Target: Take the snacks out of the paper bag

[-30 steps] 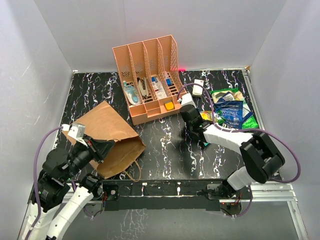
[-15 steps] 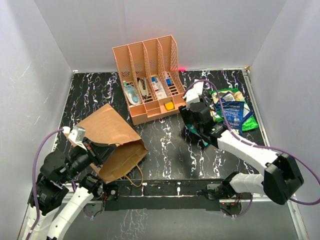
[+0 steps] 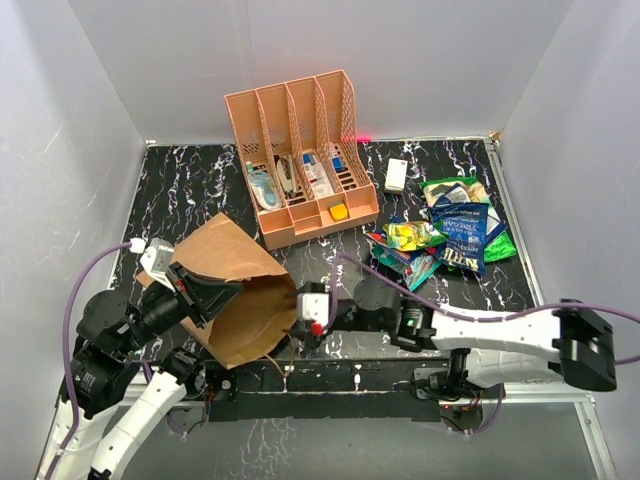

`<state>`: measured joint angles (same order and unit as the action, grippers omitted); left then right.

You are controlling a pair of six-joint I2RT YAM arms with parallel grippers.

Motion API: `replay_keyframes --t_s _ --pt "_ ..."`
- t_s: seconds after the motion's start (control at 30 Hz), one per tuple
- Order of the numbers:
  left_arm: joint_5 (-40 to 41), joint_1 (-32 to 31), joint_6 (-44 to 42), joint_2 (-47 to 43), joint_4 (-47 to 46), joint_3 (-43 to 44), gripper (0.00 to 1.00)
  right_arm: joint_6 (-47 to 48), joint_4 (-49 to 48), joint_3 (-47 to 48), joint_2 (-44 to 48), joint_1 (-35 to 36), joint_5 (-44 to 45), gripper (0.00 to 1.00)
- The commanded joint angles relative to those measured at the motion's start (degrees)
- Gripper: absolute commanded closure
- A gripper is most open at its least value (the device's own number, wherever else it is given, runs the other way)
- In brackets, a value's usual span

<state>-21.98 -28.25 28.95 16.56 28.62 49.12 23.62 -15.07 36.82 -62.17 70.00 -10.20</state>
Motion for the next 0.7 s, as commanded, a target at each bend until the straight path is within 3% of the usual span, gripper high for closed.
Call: replay_keyframes --t_s 0.0,0.13,0.2,0.33,0.43,0.5,0.67 --pt "-9.79 -0.1 4.18 1.57 -11.12 -0.67 1.0 7.42 -10.27 2.9 -7.68 3.72 -3.95 0.34" --pt "-17.55 -0.14 10.93 4.21 -21.2 -4.28 1.0 8.49 -14.19 3.7 -14.26 5.16 -0.22 0.36" --pt "-19.92 -0.11 11.63 4.31 -21.17 -4.85 1.0 8.87 -15.46 3.48 -16.54 5.66 0.28 0.37" --pt "-17.22 -0.11 5.54 1.49 -5.77 -1.74 1.0 12.28 -16.81 3.97 -21.47 7.47 1.9 0.38" --pt "-10.2 -0.12 0.99 -2.11 6.17 1.76 1.0 16.27 -15.09 6.66 -25.51 9.09 2.16 0.38" --pt "-5.11 -0.09 0.54 -4.61 10.23 3.23 1.0 18.06 -15.37 8.6 -28.74 9.83 2.56 0.37" --pt "-0.96 -0.12 1.27 -7.22 13.82 4.13 1.0 21.22 -17.31 15.21 -37.04 10.2 1.84 0.35"
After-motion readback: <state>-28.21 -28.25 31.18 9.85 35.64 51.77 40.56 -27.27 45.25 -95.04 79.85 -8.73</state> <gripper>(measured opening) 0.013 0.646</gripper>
